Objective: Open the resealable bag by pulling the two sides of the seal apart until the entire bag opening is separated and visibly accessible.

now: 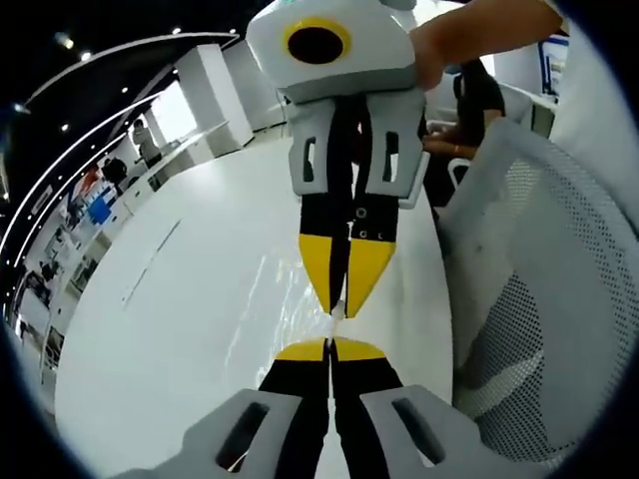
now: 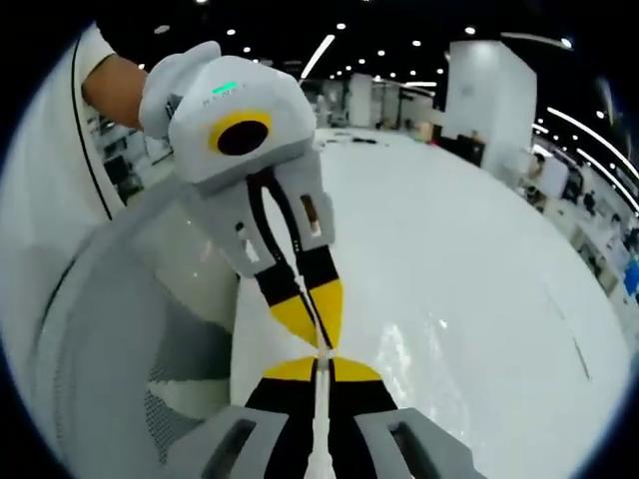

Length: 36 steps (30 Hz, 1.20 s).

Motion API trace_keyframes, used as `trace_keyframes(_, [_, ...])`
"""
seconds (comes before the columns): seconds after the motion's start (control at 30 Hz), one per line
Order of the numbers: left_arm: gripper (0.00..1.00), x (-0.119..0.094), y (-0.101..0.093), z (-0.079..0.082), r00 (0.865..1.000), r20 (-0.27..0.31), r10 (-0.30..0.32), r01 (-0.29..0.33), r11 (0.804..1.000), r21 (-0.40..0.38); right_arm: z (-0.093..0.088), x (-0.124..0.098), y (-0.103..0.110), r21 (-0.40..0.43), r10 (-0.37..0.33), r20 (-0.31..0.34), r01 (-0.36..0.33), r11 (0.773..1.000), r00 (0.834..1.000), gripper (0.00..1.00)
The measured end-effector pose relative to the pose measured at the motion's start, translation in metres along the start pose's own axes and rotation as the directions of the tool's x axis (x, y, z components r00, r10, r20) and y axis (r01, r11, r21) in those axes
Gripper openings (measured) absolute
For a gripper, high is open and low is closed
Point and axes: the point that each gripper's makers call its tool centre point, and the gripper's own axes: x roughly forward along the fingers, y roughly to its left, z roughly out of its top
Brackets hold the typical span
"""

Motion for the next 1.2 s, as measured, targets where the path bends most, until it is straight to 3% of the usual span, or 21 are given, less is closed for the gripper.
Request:
trace_keyframes(0.2, [0.00,0.001,0.001,0.003,1.000,0.020,0.007,-0.007,1.000,0.013,-0.003,-0.001,0.000,0.004,-0.006,-0.018,0.006,1.000,1.000,0.00])
trace_keyframes(0.37, [0.00,-0.003,-0.002,0.003,0.998,0.057,-0.015,0.017,0.999,-0.028,-0.003,-0.002,0.000,0.016,-0.010,-0.014,0.010,1.000,1.000,0.00])
trace_keyframes(0.57, [0.06,-0.009,-0.009,0.019,0.991,0.125,-0.056,0.059,0.998,-0.025,-0.003,0.003,0.003,0.007,-0.001,-0.029,0.001,1.000,1.000,0.00])
trace_keyframes(0.63, [0.04,-0.007,-0.008,0.017,0.993,0.104,-0.053,0.052,0.999,0.012,-0.003,0.005,0.003,0.007,0.002,-0.035,-0.002,1.000,0.999,0.00])
trace_keyframes(0.8, [0.02,-0.005,-0.010,0.011,0.995,0.082,-0.063,0.062,0.998,0.016,-0.004,0.005,0.004,-0.001,0.005,-0.041,-0.005,1.000,0.999,0.00])
trace_keyframes(1.2, [0.00,-0.005,-0.008,0.013,0.995,0.078,-0.068,0.066,0.997,0.026,-0.004,0.003,0.002,-0.008,0.001,-0.042,-0.002,1.000,0.999,0.00])
